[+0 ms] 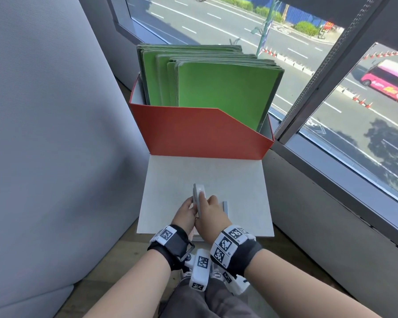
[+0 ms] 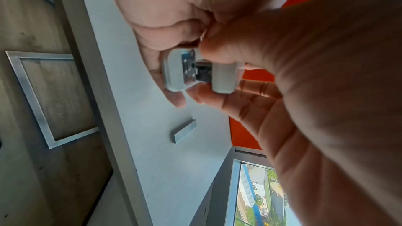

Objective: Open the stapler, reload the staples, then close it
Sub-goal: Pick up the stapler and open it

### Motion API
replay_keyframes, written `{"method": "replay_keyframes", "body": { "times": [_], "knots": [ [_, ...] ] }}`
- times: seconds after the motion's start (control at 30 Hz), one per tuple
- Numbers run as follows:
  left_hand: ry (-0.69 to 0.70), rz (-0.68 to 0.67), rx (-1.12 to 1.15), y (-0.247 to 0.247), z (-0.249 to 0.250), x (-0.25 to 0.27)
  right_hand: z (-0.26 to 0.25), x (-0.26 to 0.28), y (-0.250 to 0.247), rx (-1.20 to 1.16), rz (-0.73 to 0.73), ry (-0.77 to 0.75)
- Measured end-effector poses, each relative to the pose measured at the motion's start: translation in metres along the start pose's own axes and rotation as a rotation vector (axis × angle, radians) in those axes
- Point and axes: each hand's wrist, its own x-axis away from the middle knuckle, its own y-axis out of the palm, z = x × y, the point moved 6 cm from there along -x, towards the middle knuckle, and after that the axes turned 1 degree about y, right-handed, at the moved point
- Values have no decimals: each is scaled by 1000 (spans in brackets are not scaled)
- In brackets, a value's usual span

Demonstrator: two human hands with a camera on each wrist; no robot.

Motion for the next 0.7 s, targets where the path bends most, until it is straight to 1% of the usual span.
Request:
{"method": "replay_keyframes", "body": {
  "times": [0.23, 0.4, 0.5, 0.6, 0.7],
  "knots": [
    [-5, -47, -71, 3, 4, -3, -8, -1, -7, 133, -48, -1],
    [-10, -25, -65, 3, 4, 0, -8, -1, -7, 189, -77, 4],
    [-25, -47, -42, 6, 6, 2, -7, 0, -6, 220, -89, 1],
    [-47, -70, -2, 7, 6, 1, -8, 3, -5, 250, -96, 0],
    [-61, -44, -10, 4, 2, 3, -10, 3, -11, 306, -59, -13]
  ]
}}
